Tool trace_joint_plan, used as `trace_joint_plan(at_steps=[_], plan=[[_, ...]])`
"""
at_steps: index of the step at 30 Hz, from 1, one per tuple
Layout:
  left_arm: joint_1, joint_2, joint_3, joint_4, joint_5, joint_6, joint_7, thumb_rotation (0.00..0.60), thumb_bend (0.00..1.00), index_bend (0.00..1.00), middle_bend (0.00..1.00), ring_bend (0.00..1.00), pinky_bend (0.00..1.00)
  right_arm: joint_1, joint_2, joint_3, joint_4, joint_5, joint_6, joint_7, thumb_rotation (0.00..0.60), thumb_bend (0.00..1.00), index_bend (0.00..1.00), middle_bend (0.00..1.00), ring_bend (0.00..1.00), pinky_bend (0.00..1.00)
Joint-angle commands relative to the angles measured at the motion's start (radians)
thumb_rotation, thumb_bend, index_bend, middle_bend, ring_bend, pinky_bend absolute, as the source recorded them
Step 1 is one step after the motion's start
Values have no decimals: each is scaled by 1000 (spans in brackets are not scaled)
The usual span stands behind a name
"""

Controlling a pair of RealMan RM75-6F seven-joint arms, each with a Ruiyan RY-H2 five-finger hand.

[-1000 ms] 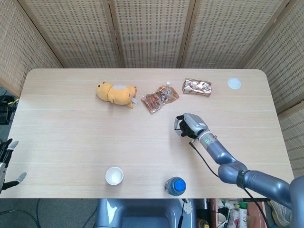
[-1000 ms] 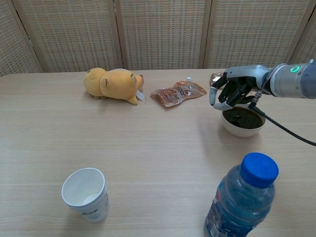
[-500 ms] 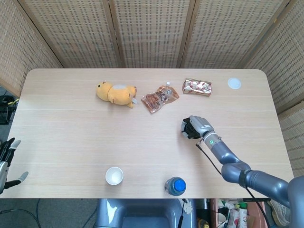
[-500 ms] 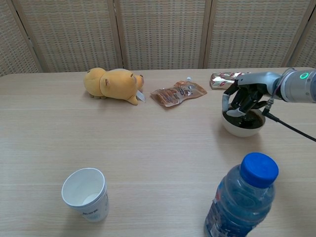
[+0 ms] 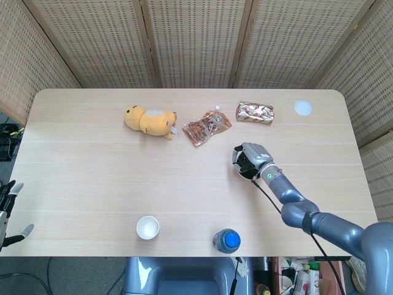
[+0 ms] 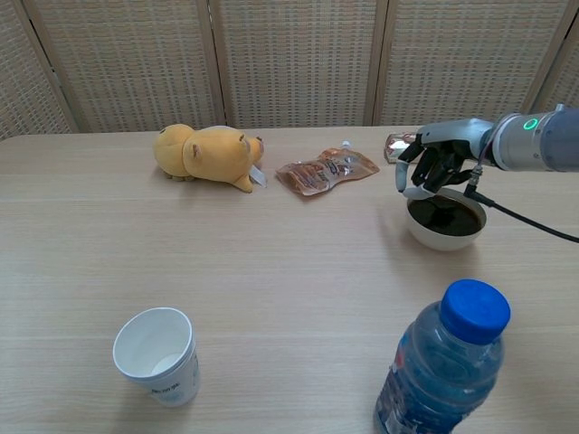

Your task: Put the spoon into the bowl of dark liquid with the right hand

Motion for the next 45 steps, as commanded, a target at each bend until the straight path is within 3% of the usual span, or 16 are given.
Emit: trace_joint_plan(at_steps=[1,15,31,45], plan=[[1,-2,0,2,0,1,-3,600,233,0,0,0,0,8,-3,0,-10,7,0,-10,600,705,781,899,897,1000],[-3,-4,-2,10,10,3,-9,600,233,0,0,0,0,-20,39,-36,-134,-25,28,-31,600,705,781,899,897,1000],[-26,6,4,-29,63,6,32,600,233,0,0,0,0,12,-7,-19,12,14,-6,-25,600,705,781,899,897,1000],[-31,7,9,-31,70,2,37,600,233,0,0,0,0,-3,30,-28,-108,-34,1,-18,600,705,781,899,897,1000]])
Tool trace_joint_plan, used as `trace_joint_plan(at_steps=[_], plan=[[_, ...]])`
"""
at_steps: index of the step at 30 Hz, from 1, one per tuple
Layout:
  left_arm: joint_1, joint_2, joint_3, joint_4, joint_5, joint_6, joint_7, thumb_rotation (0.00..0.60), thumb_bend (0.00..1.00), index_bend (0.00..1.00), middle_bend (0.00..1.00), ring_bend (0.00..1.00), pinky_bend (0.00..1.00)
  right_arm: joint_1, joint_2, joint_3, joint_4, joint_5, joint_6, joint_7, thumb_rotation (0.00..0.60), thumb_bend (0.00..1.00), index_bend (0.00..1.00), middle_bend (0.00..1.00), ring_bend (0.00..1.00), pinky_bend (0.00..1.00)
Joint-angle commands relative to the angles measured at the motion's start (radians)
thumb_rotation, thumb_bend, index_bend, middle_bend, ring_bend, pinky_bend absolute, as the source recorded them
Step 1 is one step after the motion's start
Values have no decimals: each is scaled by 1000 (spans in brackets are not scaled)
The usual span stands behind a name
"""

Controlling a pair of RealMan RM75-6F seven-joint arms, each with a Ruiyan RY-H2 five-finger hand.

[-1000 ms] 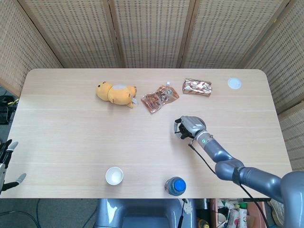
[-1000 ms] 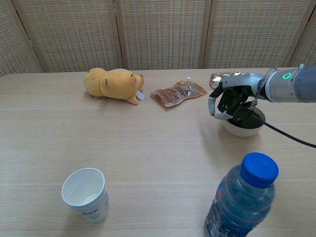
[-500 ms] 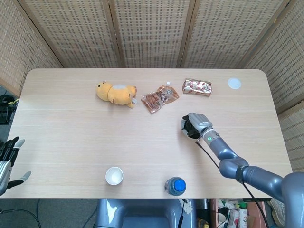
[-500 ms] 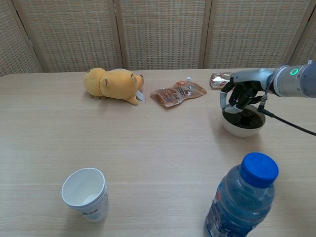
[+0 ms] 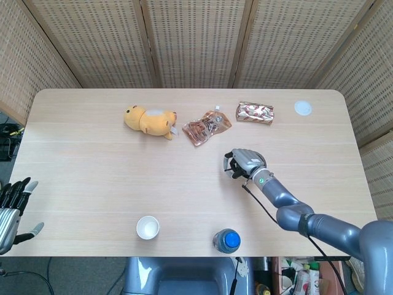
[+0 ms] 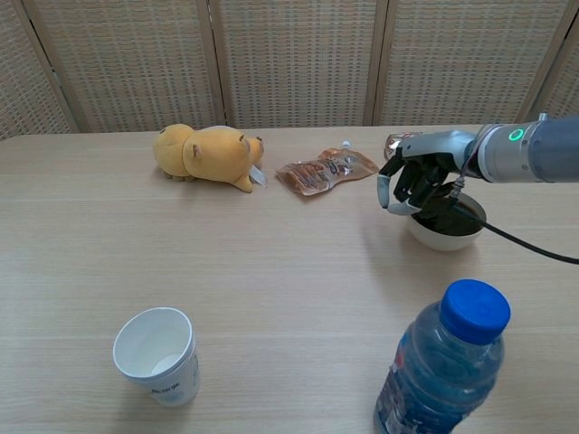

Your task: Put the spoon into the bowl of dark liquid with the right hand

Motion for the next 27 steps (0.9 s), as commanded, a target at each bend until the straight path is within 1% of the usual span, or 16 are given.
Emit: trace_joint_plan(at_steps=[1,5,8,12,14,16,21,24,27], plan=[[0,-1,0,1,-2,0,-1,600,234,0,0,0,0,-16,21,-12,-32,-17,9,1,600,705,781,899,897,1000],[-1,-3,-1,3,-1,1,-4,600,233,0,0,0,0,-26,37,-25,-41,-20,11,-1,600,705,781,899,897,1000],[-1,-3,0,3,0,3,-3,600,234,0,0,0,0,-29,38,-33,-22,-14,13,-6,600,705,781,899,898,1000],[-3,-3,0,-1,1,2,2,600,233,0,0,0,0,-23,21,-35,30,3,5,-7,600,705,781,899,897,1000],[0,-1,-1,-3,-3,5,5,600,233,0,0,0,0,-12,5,-28,69,13,-6,-4,600,706,781,899,897,1000],[2,1,0,-5,-6,6,7,600,234,0,0,0,0,-2,-5,-19,85,15,-11,-2,600,706,781,899,897,1000],[4,2,1,-6,-9,6,7,600,234,0,0,0,0,13,-14,-6,82,7,-15,-2,600,705,781,899,897,1000],[5,0,2,-5,-8,7,6,600,233,0,0,0,0,18,-13,3,58,8,-29,9,600,705,781,899,897,1000],[5,0,1,-1,-11,8,2,600,234,0,0,0,0,20,-4,-5,29,-3,-29,2,600,705,781,899,897,1000]])
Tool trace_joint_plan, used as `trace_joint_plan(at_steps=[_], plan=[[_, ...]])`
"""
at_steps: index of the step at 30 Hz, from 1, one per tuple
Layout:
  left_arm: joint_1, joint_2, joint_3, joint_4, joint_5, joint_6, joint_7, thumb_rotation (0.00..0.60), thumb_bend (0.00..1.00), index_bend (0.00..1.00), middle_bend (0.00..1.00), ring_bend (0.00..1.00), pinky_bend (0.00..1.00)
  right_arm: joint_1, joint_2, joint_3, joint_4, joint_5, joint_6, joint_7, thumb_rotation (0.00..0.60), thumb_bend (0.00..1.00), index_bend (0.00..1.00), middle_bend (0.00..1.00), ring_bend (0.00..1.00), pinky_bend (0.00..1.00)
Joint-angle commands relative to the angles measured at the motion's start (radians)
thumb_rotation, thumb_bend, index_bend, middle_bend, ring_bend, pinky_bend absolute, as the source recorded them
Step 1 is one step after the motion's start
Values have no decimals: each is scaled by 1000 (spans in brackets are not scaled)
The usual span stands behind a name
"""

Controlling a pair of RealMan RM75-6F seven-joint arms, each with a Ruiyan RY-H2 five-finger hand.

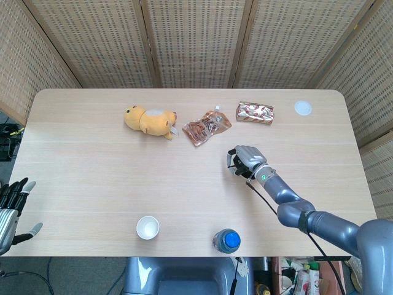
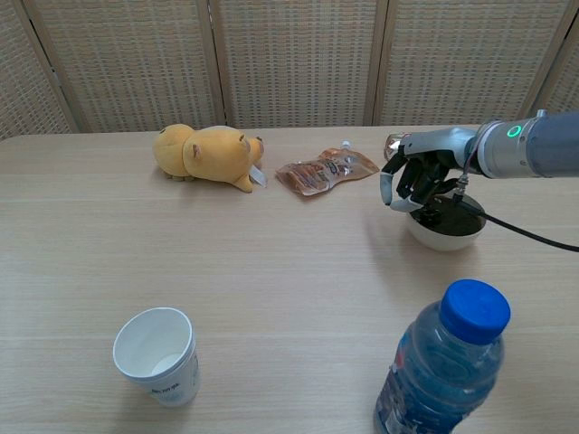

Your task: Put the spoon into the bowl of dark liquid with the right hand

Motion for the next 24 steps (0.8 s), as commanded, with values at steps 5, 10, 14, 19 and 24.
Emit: trace_joint_plan(at_steps=[5,10,14,19,24], plan=[[1,-1,1,7,0,1,-9,600,233,0,0,0,0,-7,15,-16,-46,-18,24,-16,600,690,781,899,897,1000],[2,-5,3,14,2,2,-19,600,234,0,0,0,0,-22,24,-26,-70,-21,68,-34,600,291,674,899,897,1000],[3,-5,2,17,2,6,-24,600,234,0,0,0,0,-27,36,-36,-89,-7,87,-54,600,31,510,899,897,1000],[4,-4,3,17,4,7,-25,600,234,0,0,0,0,-26,42,-43,-103,22,108,-82,600,0,416,899,897,1000],[8,-3,5,15,4,10,-25,600,233,0,0,0,0,-28,50,-45,-122,42,133,-104,600,0,352,895,897,1000]])
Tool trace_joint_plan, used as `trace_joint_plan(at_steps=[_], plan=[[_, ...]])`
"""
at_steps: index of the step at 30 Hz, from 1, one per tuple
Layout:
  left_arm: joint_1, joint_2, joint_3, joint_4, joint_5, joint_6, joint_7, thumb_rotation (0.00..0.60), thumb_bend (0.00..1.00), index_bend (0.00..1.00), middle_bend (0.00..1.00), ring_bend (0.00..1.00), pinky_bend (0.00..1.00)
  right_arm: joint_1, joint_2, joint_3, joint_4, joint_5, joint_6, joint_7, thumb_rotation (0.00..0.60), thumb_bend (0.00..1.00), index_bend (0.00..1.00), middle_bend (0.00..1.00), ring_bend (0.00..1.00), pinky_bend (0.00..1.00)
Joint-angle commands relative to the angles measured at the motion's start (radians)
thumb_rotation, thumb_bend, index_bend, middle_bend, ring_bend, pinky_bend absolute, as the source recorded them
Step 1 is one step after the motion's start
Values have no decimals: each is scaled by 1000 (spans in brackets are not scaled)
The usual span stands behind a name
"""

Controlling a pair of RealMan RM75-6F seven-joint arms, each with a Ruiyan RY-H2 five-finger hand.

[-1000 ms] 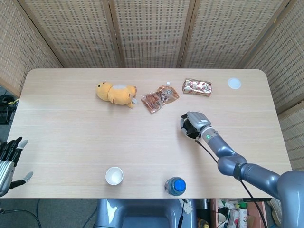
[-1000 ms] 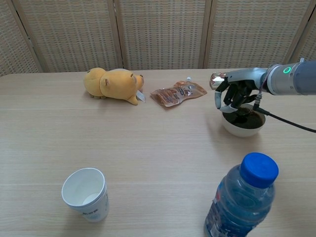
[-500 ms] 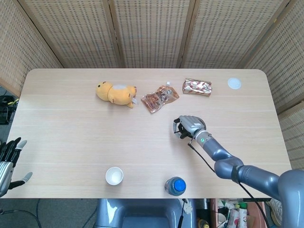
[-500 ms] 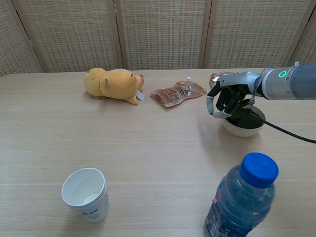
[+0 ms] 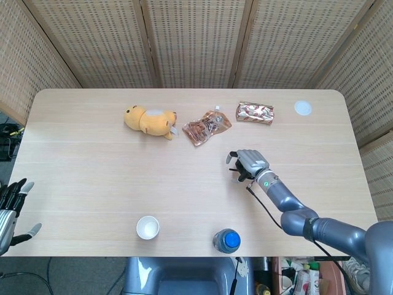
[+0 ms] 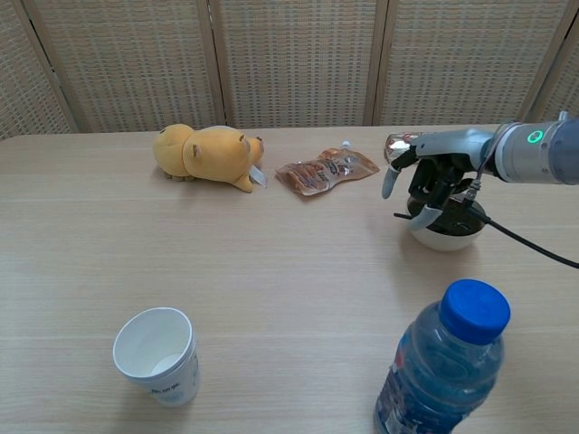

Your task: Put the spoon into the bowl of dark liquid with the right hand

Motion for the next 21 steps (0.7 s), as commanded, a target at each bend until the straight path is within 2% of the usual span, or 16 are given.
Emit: trace_joint_plan(at_steps=[1,3,6,9,12,14,16,21], plan=[[2,1,1,-1,0,2,0,600,233,0,0,0,0,-4,11,5,-22,11,23,-8,600,0,350,889,897,1000],[0,4,-3,-2,-2,2,3,600,234,0,0,0,0,-34,48,34,-84,-2,109,5,600,0,350,872,897,1000],[0,5,-6,-5,-5,4,6,600,233,0,0,0,0,-87,91,43,-178,-37,212,13,600,0,350,820,895,1000],[-1,5,-9,-5,-7,5,5,600,233,0,0,0,0,-135,125,49,-253,-75,267,50,600,0,350,737,853,980],[-3,5,-12,-1,-11,2,4,600,234,0,0,0,0,-205,150,45,-317,-154,375,86,600,65,355,655,767,942],[-3,5,-13,0,-14,0,2,600,233,0,0,0,0,-241,152,37,-334,-195,441,91,600,147,374,606,697,905],[-4,6,-13,2,-15,0,0,600,234,0,0,0,0,-264,151,30,-341,-222,483,89,600,188,391,560,631,855],[-4,5,-13,11,-17,-4,-8,600,234,0,0,0,0,-355,154,0,-370,-308,641,60,600,215,396,471,504,730]])
